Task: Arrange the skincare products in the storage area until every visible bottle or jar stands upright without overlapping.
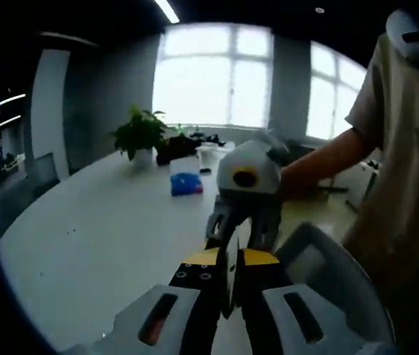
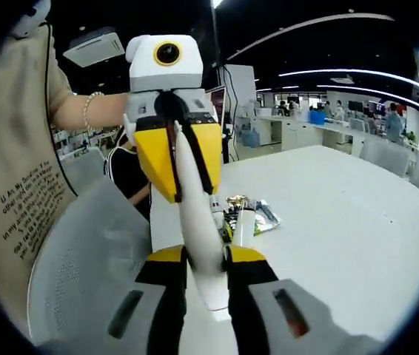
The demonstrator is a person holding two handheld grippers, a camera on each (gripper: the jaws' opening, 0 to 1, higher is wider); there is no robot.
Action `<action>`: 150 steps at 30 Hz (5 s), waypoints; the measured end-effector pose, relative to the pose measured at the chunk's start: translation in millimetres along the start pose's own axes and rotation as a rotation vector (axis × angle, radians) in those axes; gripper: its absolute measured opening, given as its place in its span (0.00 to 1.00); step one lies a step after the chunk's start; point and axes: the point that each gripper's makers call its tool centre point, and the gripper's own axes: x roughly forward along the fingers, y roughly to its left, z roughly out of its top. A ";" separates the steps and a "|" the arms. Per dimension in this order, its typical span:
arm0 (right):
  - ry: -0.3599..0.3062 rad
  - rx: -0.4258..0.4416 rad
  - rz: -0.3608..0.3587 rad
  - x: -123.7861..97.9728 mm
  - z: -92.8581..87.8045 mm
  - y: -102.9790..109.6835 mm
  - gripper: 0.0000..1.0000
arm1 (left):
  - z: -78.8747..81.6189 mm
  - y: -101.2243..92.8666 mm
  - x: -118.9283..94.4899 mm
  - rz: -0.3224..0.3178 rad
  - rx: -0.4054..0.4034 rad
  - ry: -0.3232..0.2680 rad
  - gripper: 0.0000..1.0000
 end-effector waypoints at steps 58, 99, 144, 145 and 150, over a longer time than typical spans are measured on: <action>0.122 -0.092 -0.041 41.4 -46.5 -118.0 0.22 | -59.1 119.6 35.8 0.065 0.216 0.274 0.10; 0.186 0.000 -0.188 37.5 -42.9 -157.2 0.58 | -56.7 158.0 23.8 0.189 0.076 0.207 0.37; 0.039 0.145 -0.465 -30.7 -19.2 -37.2 0.93 | -104.0 36.7 -103.7 0.630 -0.399 -0.023 0.88; 0.039 0.147 -0.468 -32.2 -19.9 -34.4 0.93 | -106.0 33.1 -106.2 0.637 -0.406 -0.024 0.88; 0.039 0.156 -0.472 -39.2 -23.6 -15.4 0.94 | -114.4 16.7 -114.3 0.652 -0.436 -0.030 0.91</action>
